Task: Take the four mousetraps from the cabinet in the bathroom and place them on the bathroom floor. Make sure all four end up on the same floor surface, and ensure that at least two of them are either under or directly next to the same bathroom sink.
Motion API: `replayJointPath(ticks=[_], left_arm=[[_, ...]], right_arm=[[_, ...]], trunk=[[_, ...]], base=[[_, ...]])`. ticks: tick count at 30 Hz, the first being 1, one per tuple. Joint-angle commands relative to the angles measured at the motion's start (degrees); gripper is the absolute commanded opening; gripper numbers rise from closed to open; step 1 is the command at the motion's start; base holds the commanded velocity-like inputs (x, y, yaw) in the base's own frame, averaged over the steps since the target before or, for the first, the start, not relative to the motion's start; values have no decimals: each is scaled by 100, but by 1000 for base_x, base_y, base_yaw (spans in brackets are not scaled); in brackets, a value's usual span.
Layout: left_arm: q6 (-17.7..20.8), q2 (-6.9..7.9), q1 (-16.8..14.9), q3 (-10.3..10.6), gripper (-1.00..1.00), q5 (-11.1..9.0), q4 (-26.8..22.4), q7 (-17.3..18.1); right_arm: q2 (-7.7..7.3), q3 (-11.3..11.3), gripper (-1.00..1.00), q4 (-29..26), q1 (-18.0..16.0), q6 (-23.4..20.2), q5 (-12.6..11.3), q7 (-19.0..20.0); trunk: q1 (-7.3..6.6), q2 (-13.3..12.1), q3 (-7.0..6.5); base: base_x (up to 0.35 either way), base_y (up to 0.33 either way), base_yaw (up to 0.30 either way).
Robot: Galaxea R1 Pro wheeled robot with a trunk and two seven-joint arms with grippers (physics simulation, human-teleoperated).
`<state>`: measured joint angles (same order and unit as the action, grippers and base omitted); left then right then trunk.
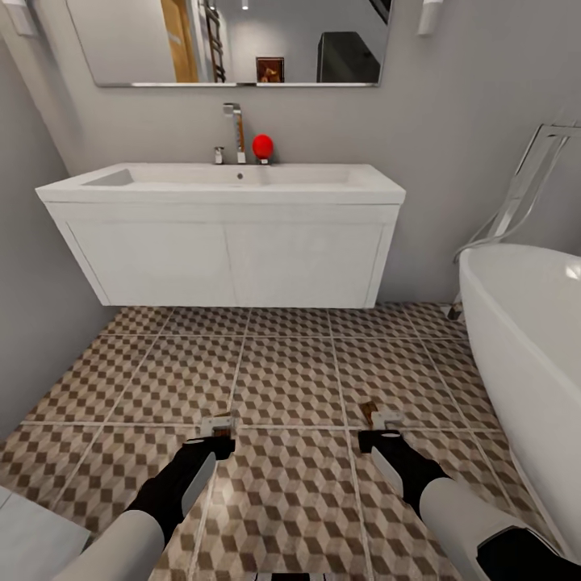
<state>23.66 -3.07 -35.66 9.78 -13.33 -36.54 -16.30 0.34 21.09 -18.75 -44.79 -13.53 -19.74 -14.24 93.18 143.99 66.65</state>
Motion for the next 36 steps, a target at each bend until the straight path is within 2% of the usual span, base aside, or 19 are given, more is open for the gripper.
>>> replayJointPath(ticks=[1,14,27,36], left_arm=[[23,6,-2,31,-100,-56,-10,-58],[-10,9,-3,32,-100,-56,-15,-58],[-63,10,-3,47,-100,-50,-235,-132],[-72,12,-3,44,-100,-47,-230,-137]], right_arm=[[-5,56,-100,-11,-1,-1,-45,-44],[-44,71,-100,-8,-1,248,-30,-44],[-39,78,-100,-8,1,254,-22,-44],[-25,80,-100,-7,1,255,-21,-44]], trunk=[[1,4,28],[35,21,316],[35,21,316],[35,21,316]], base=[[0,0,0],[0,0,0],[4,4,0],[227,158,0]])
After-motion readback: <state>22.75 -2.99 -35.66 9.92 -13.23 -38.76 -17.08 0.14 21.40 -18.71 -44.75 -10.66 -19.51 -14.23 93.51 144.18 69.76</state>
